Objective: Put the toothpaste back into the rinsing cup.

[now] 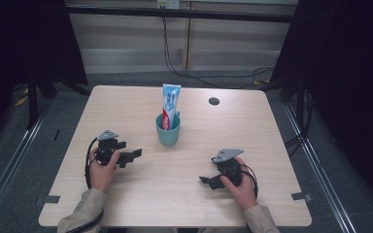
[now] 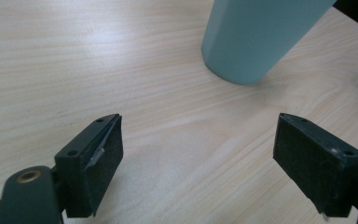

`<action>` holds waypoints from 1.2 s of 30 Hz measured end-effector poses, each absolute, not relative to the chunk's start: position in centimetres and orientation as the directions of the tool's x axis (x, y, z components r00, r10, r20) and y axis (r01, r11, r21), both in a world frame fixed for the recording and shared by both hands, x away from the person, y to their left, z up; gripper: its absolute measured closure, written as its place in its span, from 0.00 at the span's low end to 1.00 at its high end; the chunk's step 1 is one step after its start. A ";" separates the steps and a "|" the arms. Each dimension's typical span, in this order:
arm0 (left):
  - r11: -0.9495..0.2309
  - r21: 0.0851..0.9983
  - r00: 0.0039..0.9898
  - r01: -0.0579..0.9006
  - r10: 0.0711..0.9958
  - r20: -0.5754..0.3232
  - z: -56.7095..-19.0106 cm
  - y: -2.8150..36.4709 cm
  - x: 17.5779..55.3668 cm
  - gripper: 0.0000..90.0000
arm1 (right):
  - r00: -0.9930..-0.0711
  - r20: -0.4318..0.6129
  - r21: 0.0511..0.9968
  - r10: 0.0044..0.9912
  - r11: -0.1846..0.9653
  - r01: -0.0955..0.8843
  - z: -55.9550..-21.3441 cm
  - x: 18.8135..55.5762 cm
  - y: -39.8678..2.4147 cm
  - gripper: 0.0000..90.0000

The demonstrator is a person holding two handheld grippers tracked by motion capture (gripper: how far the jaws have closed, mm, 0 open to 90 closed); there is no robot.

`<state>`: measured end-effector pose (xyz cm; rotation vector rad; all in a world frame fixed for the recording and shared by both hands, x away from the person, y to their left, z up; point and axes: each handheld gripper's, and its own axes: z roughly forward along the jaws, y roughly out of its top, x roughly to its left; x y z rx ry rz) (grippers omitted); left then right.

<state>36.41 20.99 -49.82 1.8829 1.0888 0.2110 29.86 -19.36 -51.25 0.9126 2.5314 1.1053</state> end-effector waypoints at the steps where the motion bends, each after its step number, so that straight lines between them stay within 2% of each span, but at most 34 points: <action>1: -0.190 0.779 0.596 0.598 0.755 -0.274 -49.9 20.9 36.4 0.17 | -0.779 0.035 0.725 0.626 0.521 0.451 -51.2 29.9 -19.4 0.14; 36: -0.410 0.737 0.667 0.537 0.742 -0.072 -51.0 19.4 34.9 0.17 | -0.779 0.035 0.725 0.626 0.521 0.451 -51.2 29.9 -19.4 0.14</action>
